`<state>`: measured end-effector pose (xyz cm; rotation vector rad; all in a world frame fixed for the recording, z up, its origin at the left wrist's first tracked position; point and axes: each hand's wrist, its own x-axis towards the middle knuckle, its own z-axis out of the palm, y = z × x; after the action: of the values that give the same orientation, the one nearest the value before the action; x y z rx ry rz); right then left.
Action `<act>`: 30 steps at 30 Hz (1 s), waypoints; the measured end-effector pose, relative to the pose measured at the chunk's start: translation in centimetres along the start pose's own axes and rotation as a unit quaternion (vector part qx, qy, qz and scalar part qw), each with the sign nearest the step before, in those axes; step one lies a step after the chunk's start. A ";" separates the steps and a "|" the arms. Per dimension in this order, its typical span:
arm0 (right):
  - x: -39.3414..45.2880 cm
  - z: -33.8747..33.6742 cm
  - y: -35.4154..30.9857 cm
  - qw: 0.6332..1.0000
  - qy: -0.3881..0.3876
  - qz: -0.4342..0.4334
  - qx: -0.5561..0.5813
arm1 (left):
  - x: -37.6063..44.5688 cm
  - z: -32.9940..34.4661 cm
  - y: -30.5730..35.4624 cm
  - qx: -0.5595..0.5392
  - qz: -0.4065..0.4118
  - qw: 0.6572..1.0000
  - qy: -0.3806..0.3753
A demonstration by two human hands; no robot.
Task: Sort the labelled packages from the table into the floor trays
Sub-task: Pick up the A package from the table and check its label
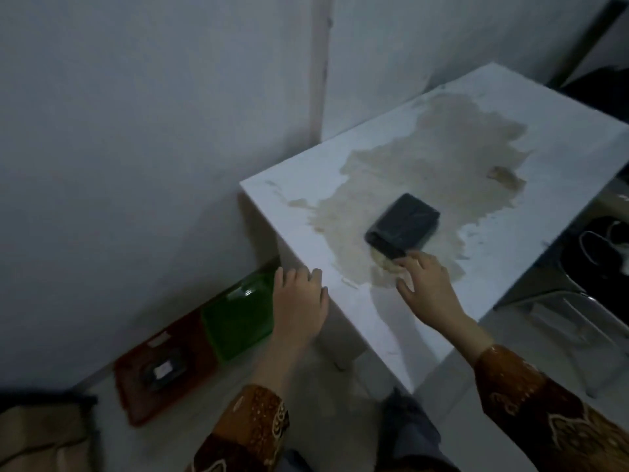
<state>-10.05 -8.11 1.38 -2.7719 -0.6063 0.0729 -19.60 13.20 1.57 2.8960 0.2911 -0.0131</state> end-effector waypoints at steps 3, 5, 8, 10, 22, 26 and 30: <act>3.6 -1.8 6.8 0.999 0.011 0.023 0.036 | 3.5 2.4 5.7 0.008 0.013 1.000 -0.009; 6.7 -2.3 10.9 0.997 0.001 0.040 0.068 | 5.9 4.2 9.1 -0.011 -0.007 1.000 -0.003; 11.8 -2.0 15.6 0.991 -0.064 0.041 0.112 | 8.9 6.9 13.3 -0.100 -0.067 0.993 0.005; 14.5 -1.7 17.3 0.984 -0.112 0.034 0.133 | 10.4 8.4 15.0 -0.179 -0.134 0.975 0.000; 19.4 -4.2 19.2 0.951 -0.143 -0.101 0.256 | 13.4 7.4 14.6 -0.406 -0.206 0.888 0.059; 21.2 -7.8 17.4 0.918 -0.141 -0.138 0.345 | 15.2 4.0 14.4 -0.564 -0.257 0.780 0.087; 22.3 -9.5 15.2 0.879 -0.134 -0.117 0.442 | 16.5 1.1 15.6 -0.577 -0.283 0.763 0.074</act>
<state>17.39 -14.68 6.21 -1.7962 -0.7332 0.5410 -0.33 1.29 3.55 1.4983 0.8337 0.2151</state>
